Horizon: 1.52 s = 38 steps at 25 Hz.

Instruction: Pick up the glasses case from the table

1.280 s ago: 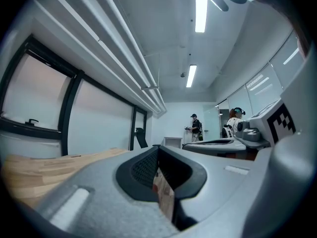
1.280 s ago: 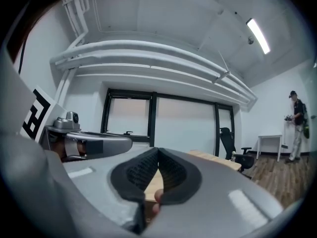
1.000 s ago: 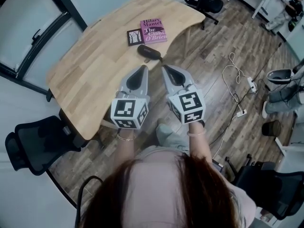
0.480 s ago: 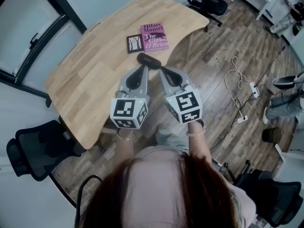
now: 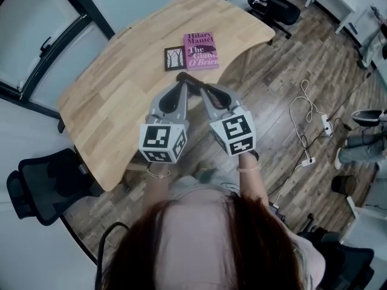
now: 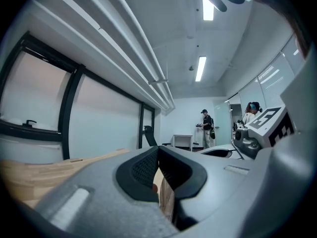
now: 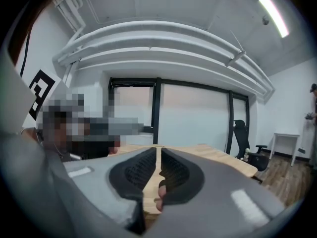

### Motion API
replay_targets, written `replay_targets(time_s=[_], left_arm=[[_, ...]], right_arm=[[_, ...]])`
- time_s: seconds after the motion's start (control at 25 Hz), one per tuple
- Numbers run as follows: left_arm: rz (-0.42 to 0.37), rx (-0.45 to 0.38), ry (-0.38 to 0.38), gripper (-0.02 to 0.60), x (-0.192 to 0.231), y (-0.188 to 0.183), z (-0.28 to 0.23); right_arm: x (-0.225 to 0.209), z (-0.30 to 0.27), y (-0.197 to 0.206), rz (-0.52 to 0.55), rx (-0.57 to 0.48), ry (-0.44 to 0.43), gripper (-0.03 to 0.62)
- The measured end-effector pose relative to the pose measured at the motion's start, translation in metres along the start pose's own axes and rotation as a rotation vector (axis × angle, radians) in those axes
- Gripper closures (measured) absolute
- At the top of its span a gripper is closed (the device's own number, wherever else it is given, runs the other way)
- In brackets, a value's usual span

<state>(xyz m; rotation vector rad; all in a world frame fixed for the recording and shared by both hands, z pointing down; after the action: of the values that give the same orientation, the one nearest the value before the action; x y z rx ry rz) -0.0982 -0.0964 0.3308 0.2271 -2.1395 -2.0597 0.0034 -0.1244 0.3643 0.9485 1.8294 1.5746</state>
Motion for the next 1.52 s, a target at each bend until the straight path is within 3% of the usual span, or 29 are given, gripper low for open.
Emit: replay_targets(time_s=[0.56,1.24,1.52], left_arm=[[0.016,0.025,-0.039,0.572,0.044,0.011,-0.035],[0.0,0.034,0.065,0.572,0.078,0.017,-0.112],[0.01,0.023,0.074,0.572,0.098,0.013,-0.131]], right_arm=[[-0.017,-0.057,0.021,0.014,0.079,-0.051,0.514],[-0.036,-0.136,0.056,0.042,0.186,-0.094,0.452],[-0.041,-0.16,0.073,0.067,0.244,-0.122,0.435]])
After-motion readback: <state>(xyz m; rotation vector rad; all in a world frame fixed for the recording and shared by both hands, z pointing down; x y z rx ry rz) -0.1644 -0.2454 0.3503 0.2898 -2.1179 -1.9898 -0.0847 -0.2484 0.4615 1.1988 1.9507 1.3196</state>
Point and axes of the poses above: the fingertips, and each gripper's own axes: z backward along the fingers, x to its left, y out of its underside, the point moved 5 cm from there along z, backward along the fingers, and after that the axes turned 3 degrees about -y, right-handed, at the moved point
